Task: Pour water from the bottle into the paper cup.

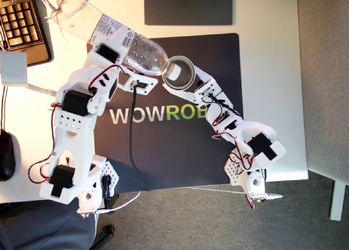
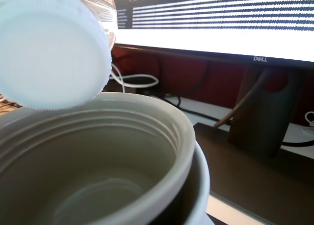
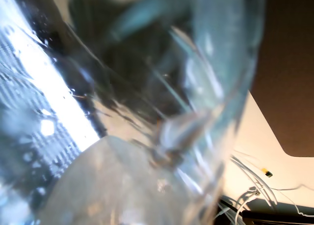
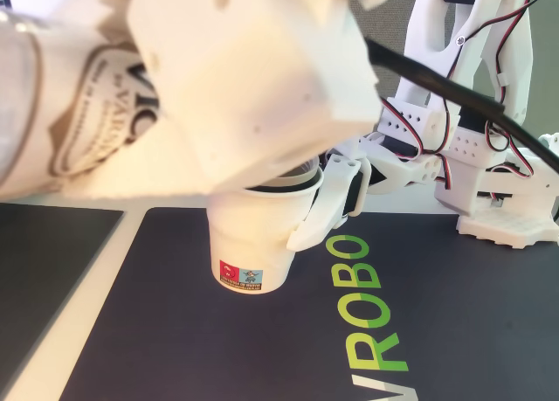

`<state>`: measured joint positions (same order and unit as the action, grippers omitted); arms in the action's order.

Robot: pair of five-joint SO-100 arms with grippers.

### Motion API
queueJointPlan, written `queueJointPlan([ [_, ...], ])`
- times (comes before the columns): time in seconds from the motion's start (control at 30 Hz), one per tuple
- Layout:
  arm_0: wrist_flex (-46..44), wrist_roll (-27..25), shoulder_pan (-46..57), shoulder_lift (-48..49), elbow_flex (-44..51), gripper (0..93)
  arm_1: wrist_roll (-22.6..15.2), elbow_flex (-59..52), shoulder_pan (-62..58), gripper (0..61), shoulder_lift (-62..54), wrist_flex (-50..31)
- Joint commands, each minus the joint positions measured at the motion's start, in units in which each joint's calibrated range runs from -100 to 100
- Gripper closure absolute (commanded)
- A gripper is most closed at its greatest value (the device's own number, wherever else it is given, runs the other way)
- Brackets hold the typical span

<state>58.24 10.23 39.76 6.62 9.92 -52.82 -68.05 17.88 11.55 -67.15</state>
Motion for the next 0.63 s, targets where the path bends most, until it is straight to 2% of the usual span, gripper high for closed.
queueJointPlan([
  [0.0,0.0,0.3,0.2,5.0,5.2,92.7,-0.1,0.2,0.2,61.1,-5.0,-2.1],
  [0.6,0.0,0.3,0.4,5.0,4.9,92.7,0.0,0.1,-0.1,61.1,-5.2,-1.6],
])
